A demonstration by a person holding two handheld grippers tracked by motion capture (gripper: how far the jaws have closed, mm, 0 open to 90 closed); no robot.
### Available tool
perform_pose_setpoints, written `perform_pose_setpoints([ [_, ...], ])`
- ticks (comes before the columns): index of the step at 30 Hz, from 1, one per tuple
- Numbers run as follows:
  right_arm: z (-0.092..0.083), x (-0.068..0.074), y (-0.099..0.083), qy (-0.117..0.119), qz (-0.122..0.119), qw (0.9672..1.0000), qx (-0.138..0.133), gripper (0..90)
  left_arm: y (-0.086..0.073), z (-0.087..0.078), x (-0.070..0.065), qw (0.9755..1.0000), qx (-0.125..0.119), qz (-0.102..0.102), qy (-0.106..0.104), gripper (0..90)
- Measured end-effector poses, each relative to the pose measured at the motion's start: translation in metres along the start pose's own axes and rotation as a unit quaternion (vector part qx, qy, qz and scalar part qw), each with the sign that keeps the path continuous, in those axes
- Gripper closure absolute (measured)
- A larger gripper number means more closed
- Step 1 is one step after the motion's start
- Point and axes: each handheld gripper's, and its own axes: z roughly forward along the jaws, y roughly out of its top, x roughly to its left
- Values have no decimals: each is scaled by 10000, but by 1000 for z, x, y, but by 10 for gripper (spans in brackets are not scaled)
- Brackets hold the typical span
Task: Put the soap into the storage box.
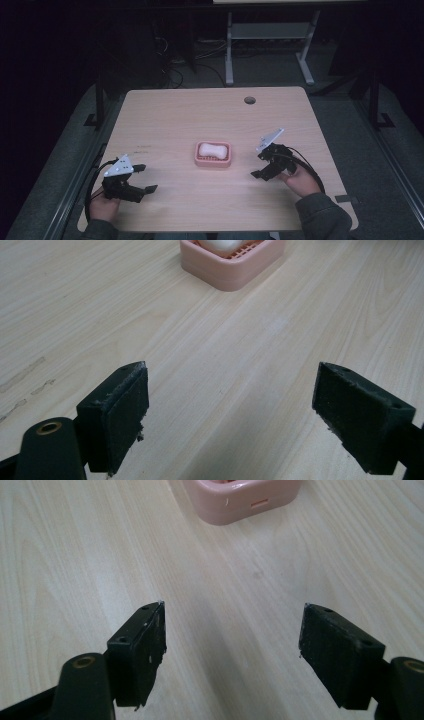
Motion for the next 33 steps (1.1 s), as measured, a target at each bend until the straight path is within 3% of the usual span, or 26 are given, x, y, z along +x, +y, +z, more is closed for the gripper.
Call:
perform_pose_setpoints([
  [12,-8,7,-23,-81,114,9999,-93,263,0,0,0,10000,23,16,-1,148],
  [17,-14,14,-37,-88,293,9994,-147,262,0,1,-1,10000,24,22,-11,148],
  [33,-19,28,-70,-204,523,9982,-230,261,0,2,-1,10000,29,6,-16,148],
])
